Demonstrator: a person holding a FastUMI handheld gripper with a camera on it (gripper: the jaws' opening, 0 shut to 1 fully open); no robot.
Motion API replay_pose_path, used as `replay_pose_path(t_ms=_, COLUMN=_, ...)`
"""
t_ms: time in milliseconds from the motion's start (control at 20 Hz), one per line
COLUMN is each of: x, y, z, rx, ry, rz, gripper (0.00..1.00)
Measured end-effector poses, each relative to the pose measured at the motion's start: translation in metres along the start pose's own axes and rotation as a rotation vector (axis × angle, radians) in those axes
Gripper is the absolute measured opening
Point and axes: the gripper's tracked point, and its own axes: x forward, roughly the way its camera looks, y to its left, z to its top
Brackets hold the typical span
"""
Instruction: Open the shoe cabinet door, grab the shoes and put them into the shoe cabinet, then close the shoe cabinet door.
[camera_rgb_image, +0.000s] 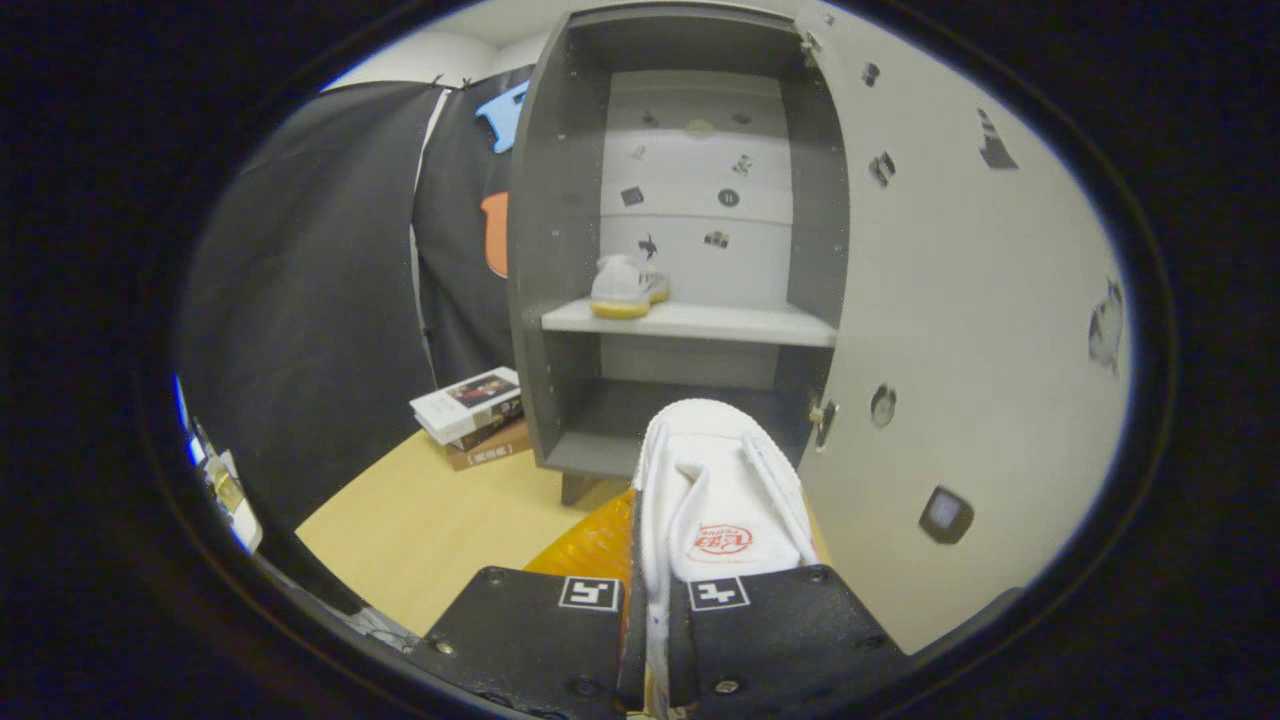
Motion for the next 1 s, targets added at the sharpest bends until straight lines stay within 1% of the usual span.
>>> replay_pose_path(t_ms=250, x=0.025, y=-0.018, z=0.09, rx=0.013, ry=-0.118, rz=-0.029, gripper=0.12)
replay_pose_path(t_ms=450, x=0.065, y=-0.032, z=0.142, rx=-0.003, ry=-0.167, rz=-0.054, gripper=0.12)
replay_pose_path(t_ms=750, x=0.138, y=-0.047, z=0.194, rx=-0.021, ry=-0.189, rz=-0.082, gripper=0.12)
replay_pose_path(t_ms=800, x=0.15, y=-0.047, z=0.2, rx=-0.018, ry=-0.186, rz=-0.08, gripper=0.12)
replay_pose_path(t_ms=1000, x=0.203, y=-0.06, z=0.22, rx=-0.001, ry=-0.184, rz=-0.112, gripper=0.12)
